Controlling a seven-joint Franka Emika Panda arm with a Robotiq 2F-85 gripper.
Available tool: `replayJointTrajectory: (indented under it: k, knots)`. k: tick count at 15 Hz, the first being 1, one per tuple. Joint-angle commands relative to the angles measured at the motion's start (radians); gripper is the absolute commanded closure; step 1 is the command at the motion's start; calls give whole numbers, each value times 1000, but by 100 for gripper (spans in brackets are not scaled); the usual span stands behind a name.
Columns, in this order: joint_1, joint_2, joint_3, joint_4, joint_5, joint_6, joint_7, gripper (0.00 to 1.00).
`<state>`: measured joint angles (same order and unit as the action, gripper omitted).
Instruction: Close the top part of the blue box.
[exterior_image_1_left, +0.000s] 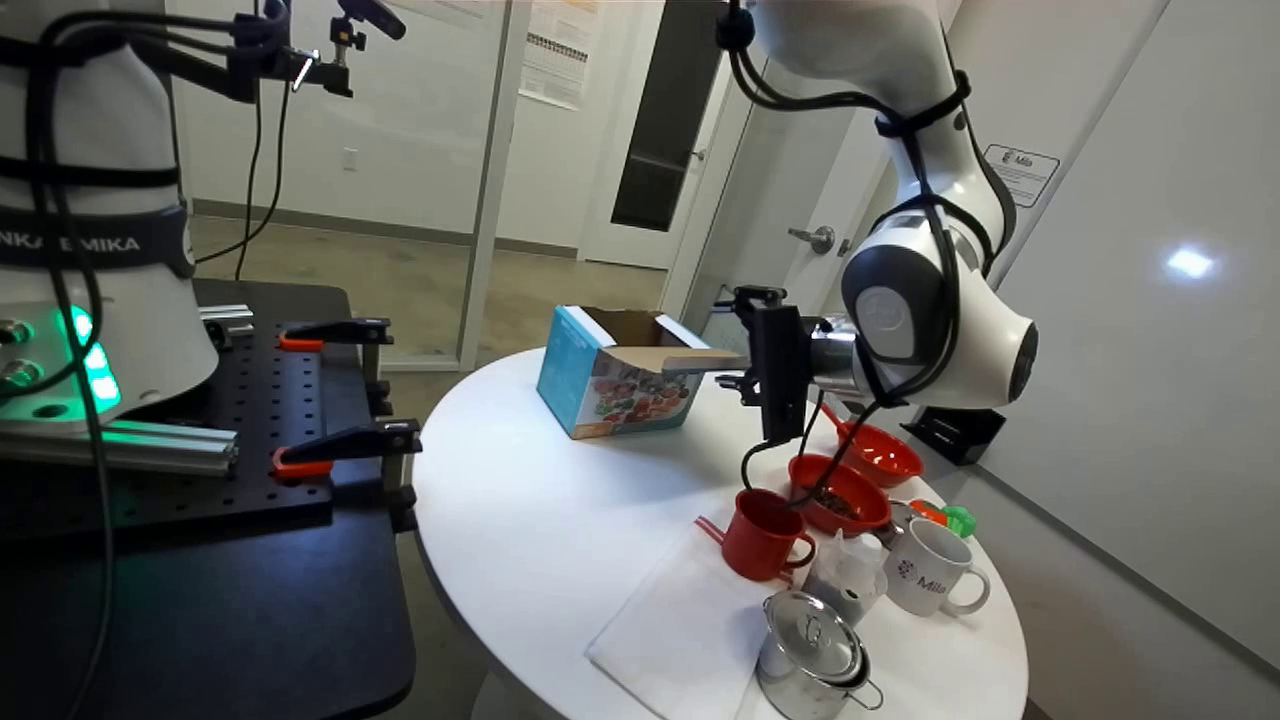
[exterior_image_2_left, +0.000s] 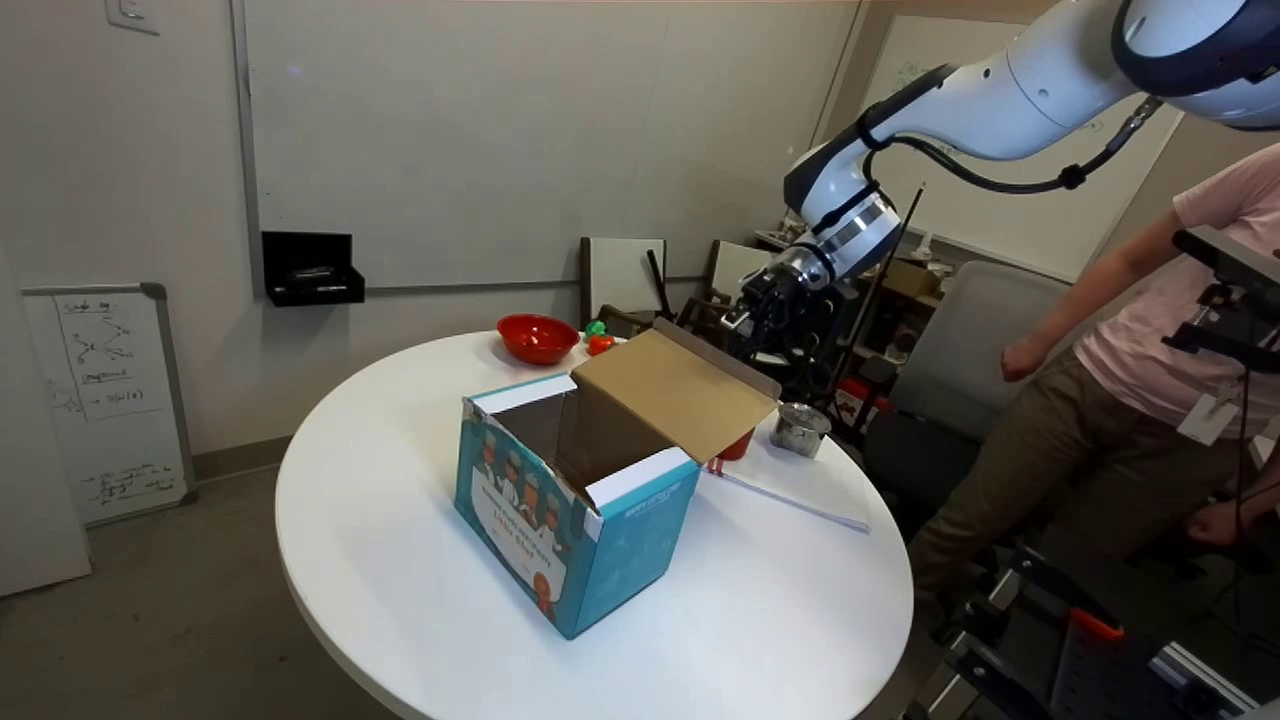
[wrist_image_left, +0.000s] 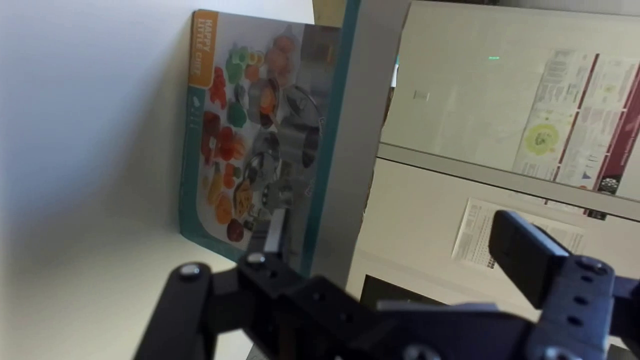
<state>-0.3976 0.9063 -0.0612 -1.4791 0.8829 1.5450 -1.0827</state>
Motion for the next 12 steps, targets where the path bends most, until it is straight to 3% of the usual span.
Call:
replayJointTrajectory:
  k: [1,12]
  knots:
    - [-14,52,23,73,8,-55,30,0]
    - [38,-71,64,33,-8,-145,2,0]
